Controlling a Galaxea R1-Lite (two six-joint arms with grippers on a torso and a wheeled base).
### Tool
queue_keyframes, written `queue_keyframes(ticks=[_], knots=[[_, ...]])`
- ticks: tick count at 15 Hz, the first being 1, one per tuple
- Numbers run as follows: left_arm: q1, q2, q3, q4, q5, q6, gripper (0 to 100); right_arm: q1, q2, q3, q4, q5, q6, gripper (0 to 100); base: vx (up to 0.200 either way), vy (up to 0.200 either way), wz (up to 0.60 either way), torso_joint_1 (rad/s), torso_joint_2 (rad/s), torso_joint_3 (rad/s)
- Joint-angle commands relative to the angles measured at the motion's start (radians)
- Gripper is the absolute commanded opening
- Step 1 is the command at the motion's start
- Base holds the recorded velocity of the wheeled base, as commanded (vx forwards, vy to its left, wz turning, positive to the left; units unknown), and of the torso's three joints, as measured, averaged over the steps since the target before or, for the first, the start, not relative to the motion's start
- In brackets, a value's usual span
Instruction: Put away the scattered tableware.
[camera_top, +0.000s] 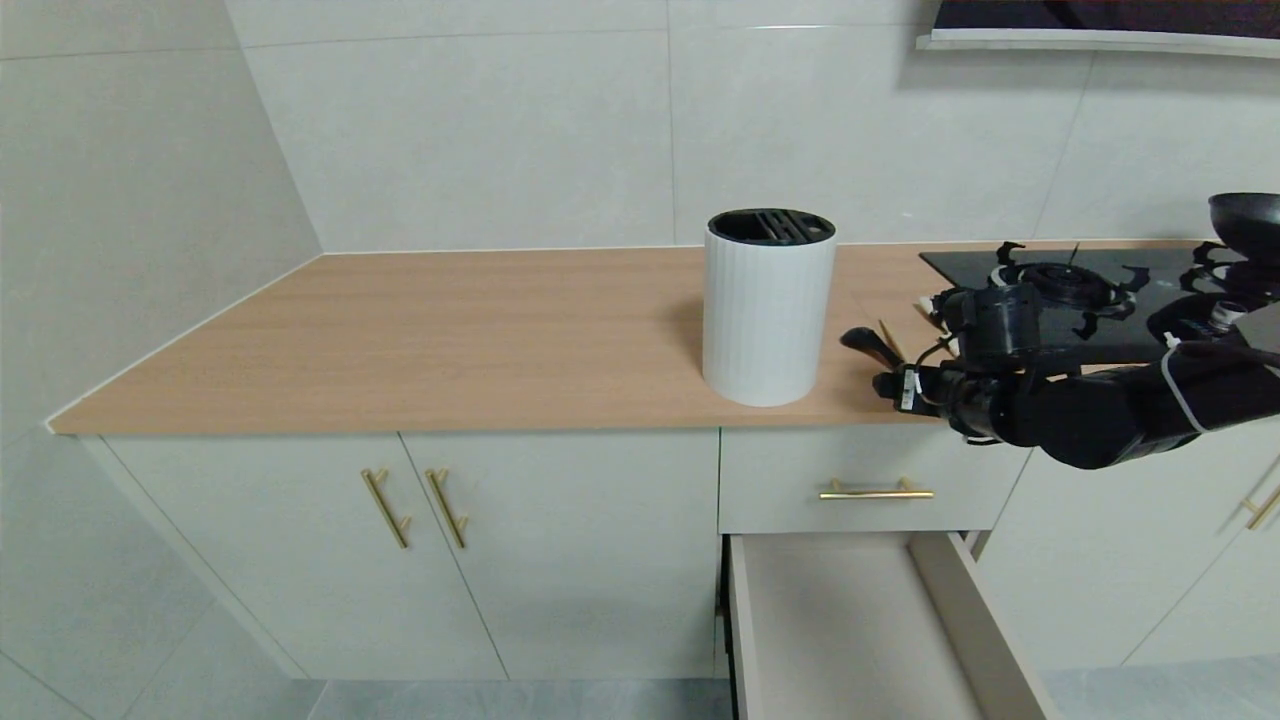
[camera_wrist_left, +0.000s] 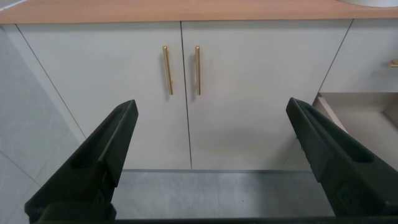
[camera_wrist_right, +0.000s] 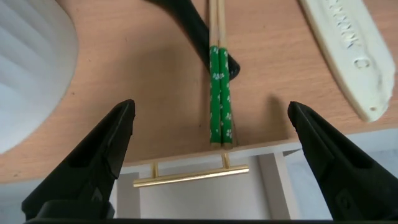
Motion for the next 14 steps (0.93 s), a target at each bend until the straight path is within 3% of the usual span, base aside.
queue_keyframes(ticks=[1, 6, 7, 14], knots=[[0.000, 0.000, 0.000, 0.000, 0.000, 0.000, 100, -0.006, 0.012, -0.002, 0.000, 0.000, -0.001, 100, 0.000, 0.000, 0.00, 0.000, 0.00, 0.000], [0.000, 0.000, 0.000, 0.000, 0.000, 0.000, 100, -0.009, 0.009, -0.004, -0.003, 0.000, 0.001, 100, 0.000, 0.000, 0.00, 0.000, 0.00, 0.000], [0.000, 0.000, 0.000, 0.000, 0.000, 0.000, 100, -0.009, 0.007, -0.004, -0.003, 0.000, 0.001, 0, 0.000, 0.000, 0.00, 0.000, 0.00, 0.000], [0.000, 0.000, 0.000, 0.000, 0.000, 0.000, 100, -0.009, 0.002, -0.004, -0.003, 0.000, 0.002, 0, 0.000, 0.000, 0.00, 0.000, 0.00, 0.000]])
